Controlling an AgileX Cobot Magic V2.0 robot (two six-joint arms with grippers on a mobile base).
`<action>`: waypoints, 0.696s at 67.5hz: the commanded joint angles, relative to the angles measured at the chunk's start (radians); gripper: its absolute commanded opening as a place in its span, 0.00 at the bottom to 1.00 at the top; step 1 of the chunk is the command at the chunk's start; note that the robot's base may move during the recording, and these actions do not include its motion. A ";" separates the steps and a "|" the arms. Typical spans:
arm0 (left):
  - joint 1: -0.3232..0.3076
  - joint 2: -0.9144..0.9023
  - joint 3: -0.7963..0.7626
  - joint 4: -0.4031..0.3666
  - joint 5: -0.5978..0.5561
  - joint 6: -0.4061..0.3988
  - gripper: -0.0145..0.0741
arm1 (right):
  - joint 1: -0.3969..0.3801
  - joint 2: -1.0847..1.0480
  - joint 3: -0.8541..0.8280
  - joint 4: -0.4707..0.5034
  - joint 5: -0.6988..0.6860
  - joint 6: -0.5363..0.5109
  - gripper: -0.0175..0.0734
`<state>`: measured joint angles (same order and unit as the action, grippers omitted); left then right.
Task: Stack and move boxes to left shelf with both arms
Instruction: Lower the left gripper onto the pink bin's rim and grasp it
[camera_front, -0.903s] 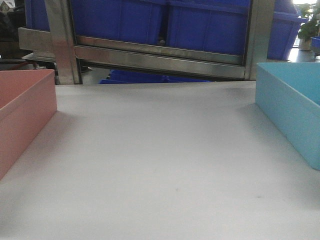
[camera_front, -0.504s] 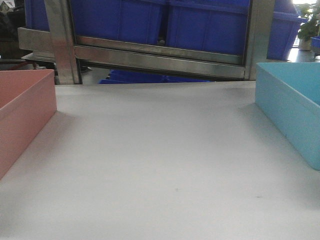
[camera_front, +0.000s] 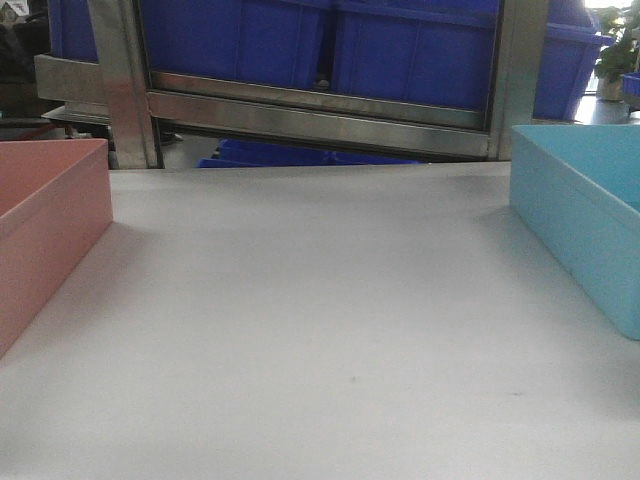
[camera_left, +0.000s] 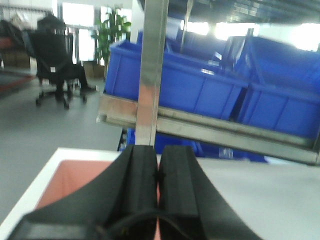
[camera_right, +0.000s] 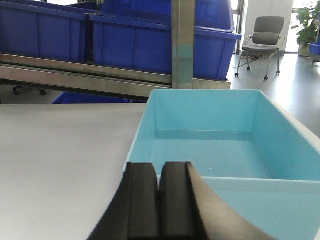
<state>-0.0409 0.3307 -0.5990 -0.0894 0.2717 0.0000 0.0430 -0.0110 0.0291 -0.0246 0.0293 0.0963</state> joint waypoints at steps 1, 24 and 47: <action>0.002 0.154 -0.166 0.000 0.081 -0.009 0.28 | -0.003 -0.019 -0.024 -0.006 -0.095 -0.006 0.27; 0.012 0.636 -0.584 0.048 0.516 -0.009 0.80 | -0.003 -0.019 -0.024 -0.006 -0.095 -0.006 0.27; 0.268 1.063 -0.941 0.083 0.950 0.163 0.80 | -0.003 -0.019 -0.024 -0.006 -0.095 -0.006 0.27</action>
<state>0.1711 1.3668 -1.4804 0.0000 1.2289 0.1385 0.0430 -0.0110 0.0291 -0.0246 0.0293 0.0963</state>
